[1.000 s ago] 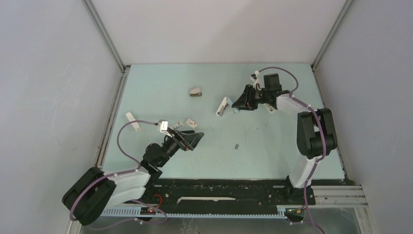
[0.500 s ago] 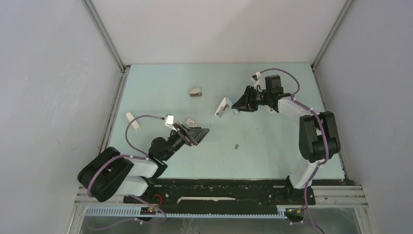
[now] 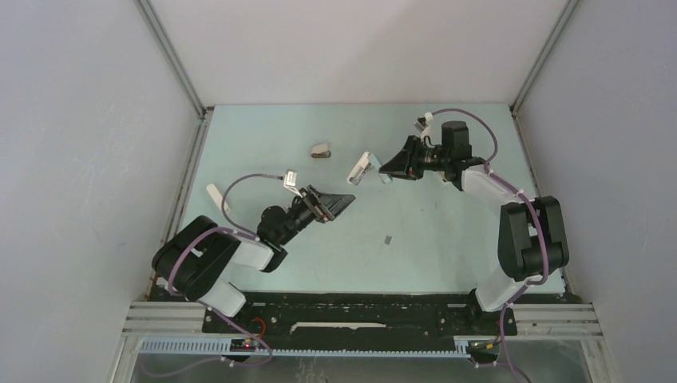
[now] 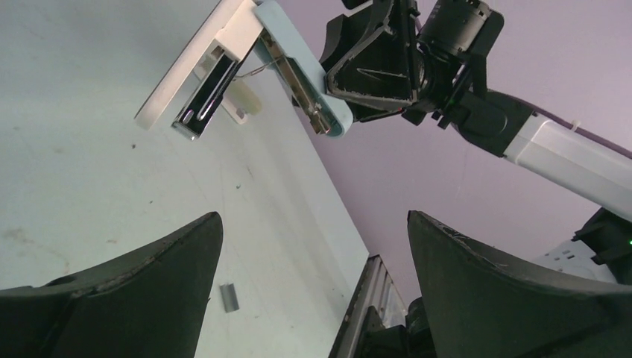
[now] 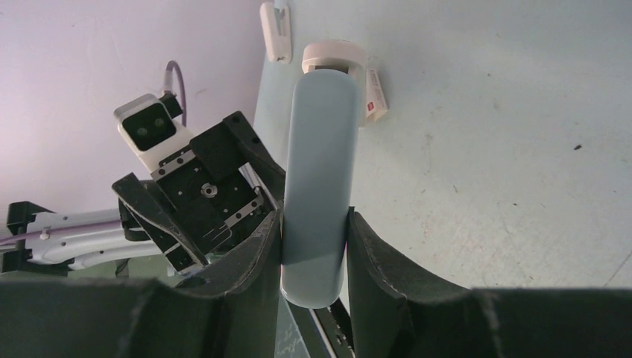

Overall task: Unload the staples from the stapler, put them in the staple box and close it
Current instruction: Unload the staple at the center of the board.

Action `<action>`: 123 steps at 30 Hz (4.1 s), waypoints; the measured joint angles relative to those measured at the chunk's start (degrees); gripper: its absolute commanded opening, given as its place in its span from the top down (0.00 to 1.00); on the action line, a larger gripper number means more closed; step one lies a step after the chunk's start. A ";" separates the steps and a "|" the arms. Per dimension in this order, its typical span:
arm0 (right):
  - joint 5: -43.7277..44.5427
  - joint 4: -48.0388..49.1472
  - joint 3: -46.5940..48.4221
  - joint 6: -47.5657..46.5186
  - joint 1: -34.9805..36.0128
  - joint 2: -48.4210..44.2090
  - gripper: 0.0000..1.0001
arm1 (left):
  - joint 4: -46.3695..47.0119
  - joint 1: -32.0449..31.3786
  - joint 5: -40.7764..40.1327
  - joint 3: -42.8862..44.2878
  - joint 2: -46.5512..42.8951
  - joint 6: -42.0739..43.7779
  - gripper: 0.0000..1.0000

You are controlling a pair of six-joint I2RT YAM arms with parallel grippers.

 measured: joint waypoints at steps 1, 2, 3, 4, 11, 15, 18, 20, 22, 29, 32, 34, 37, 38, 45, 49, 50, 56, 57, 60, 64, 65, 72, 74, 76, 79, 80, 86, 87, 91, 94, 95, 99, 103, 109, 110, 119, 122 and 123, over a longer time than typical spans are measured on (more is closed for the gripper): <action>-0.39 0.52 -0.22 0.68 0.00 -0.11 1.00 | 0.02 0.00 0.37 0.98 0.72 -0.52 0.00; -0.72 0.92 -0.33 0.96 0.00 -0.15 1.00 | 0.13 0.00 0.57 1.90 1.38 -1.11 0.00; -0.94 1.29 -0.39 1.33 0.00 -0.20 1.00 | 0.20 0.07 0.66 2.56 1.84 -1.46 0.00; -1.14 1.70 -0.50 1.68 0.00 -0.24 1.00 | 0.24 0.22 0.96 3.15 2.29 -1.95 0.00; -1.07 2.36 -1.09 1.38 -0.07 -1.92 1.00 | 0.42 3.89 1.92 3.52 2.97 -2.93 0.00; 1.51 0.87 -1.07 -2.99 -0.48 -2.25 1.00 | 0.44 6.25 2.71 3.41 2.95 -2.95 0.00; 4.33 -1.60 -0.96 -6.80 -1.20 -1.64 1.00 | 0.61 6.60 3.15 2.71 2.95 -2.93 0.01; 6.38 -2.95 -0.92 -9.20 -1.64 -0.79 1.00 | 0.61 6.60 3.39 2.08 2.95 -2.91 0.01; 7.72 -4.48 -0.74 -11.17 -1.95 0.11 1.00 | 0.59 6.60 3.76 1.60 2.95 -2.84 0.02; 7.78 -8.24 -0.33 -17.22 -2.25 -0.17 1.00 | 0.55 11.08 9.09 1.11 2.12 -0.31 0.02; 7.34 -10.58 -0.33 -20.20 -2.19 -1.68 1.00 | 0.17 14.84 11.76 -0.85 -1.60 1.55 0.01; 6.75 -12.22 -0.31 -22.01 -2.16 -2.67 1.00 | -0.52 16.04 13.05 -1.88 -4.87 3.17 0.01; 5.44 -14.75 0.00 -25.07 -2.05 -3.13 1.00 | -3.78 16.31 15.58 -2.99 -11.54 7.04 0.01; 5.11 -15.56 0.04 -26.12 -1.90 -3.13 1.00 | -4.42 16.31 16.26 -3.30 -13.27 8.20 0.00; 4.02 -21.16 0.09 -34.38 1.14 -3.69 1.00 | -9.73 16.28 19.50 -8.85 -27.45 19.17 0.00; 1.90 -23.61 0.11 -39.65 3.45 -5.11 1.00 | -12.50 15.69 19.67 -10.71 -32.92 25.88 0.00; 1.51 -24.20 0.11 -41.00 3.87 -5.42 1.00 | -12.87 15.43 19.74 -10.97 -33.42 27.02 0.00; -0.63 -28.24 0.11 -49.00 4.70 -5.90 1.00 | -14.51 13.11 20.98 -11.47 -31.89 32.89 0.00; -0.79 -28.87 0.11 -50.31 4.61 -5.90 1.00 | -14.67 12.66 21.24 -11.47 -31.21 33.66 0.00; -0.94 -30.93 0.11 -54.58 4.55 -6.01 1.00 | -15.23 11.06 22.32 -11.47 -29.00 36.28 0.00; -1.05 -33.16 0.11 -58.80 4.48 -6.78 1.00 | -15.76 9.92 23.10 -11.41 -27.34 39.19 0.00; -1.16 -33.51 0.11 -59.67 4.44 -6.97 1.00 | -15.76 9.81 23.17 -11.39 -27.15 40.00 0.00; -2.16 -35.74 0.11 -64.24 3.52 -7.63 1.00 | -15.72 8.79 25.44 -9.51 -22.97 45.09 0.00; -2.54 -36.06 0.11 -65.16 3.30 -7.69 1.00 | -15.37 8.13 26.56 -7.63 -20.06 46.27 0.02; -2.95 -36.48 0.11 -66.01 3.15 -7.89 1.00 | -14.16 7.54 27.96 -5.84 -16.74 47.17 0.03; -3.76 -37.07 0.11 -66.73 2.95 -8.66 1.00 | -11.17 6.88 29.55 -3.87 -11.23 47.82 0.03; -3.98 -37.18 0.11 -66.79 2.95 -8.92 1.00 | -10.47 6.69 29.99 -3.39 -9.53 48.00 0.03; -4.57 -37.35 0.11 -66.82 3.15 -9.29 1.00 | -6.97 5.66 30.71 -0.50 -2.64 48.11 0.04; -4.83 -37.35 0.11 -66.82 3.30 -9.29 1.00 | -6.29 5.49 31.04 0.02 -1.75 48.11 0.04; -6.36 -37.35 0.11 -66.75 3.93 -9.60 1.00 | -4.35 5.18 32.81 1.68 1.29 48.11 0.06; -7.67 -37.35 0.11 -66.60 4.26 -11.32 1.00 | -3.48 5.16 34.56 2.78 2.95 48.11 0.06; -8.20 -37.35 0.11 -66.55 4.35 -12.20 1.00 | -3.30 5.16 35.32 3.19 3.43 48.09 0.06; -10.16 -37.33 0.11 -66.29 4.98 -15.10 1.00 | -2.67 5.09 38.84 5.20 5.09 47.50 0.08; -11.43 -37.33 0.11 -66.14 5.75 -15.87 1.00 | -2.23 4.63 42.56 7.82 6.91 46.10 0.15; -11.91 -37.33 0.11 -65.90 6.51 -15.89 1.00 | -1.95 3.43 46.66 10.71 9.18 43.50 0.32; -11.91 -37.33 0.11 -65.88 6.51 -15.89 1.00 | -1.90 3.39 47.01 10.95 9.44 43.25 0.36; -11.15 -38.10 0.11 -67.25 6.27 -15.89 1.00 | -1.88 3.78 50.27 13.60 12.52 38.38 0.99; -9.86 -39.23 0.52 -69.40 5.62 -15.74 1.00 | -2.29 4.83 50.51 15.23 13.55 36.33 1.00; -9.27 -39.56 1.03 -70.40 5.42 -15.41 1.00 | -2.38 5.18 50.56 15.76 13.77 35.80 1.00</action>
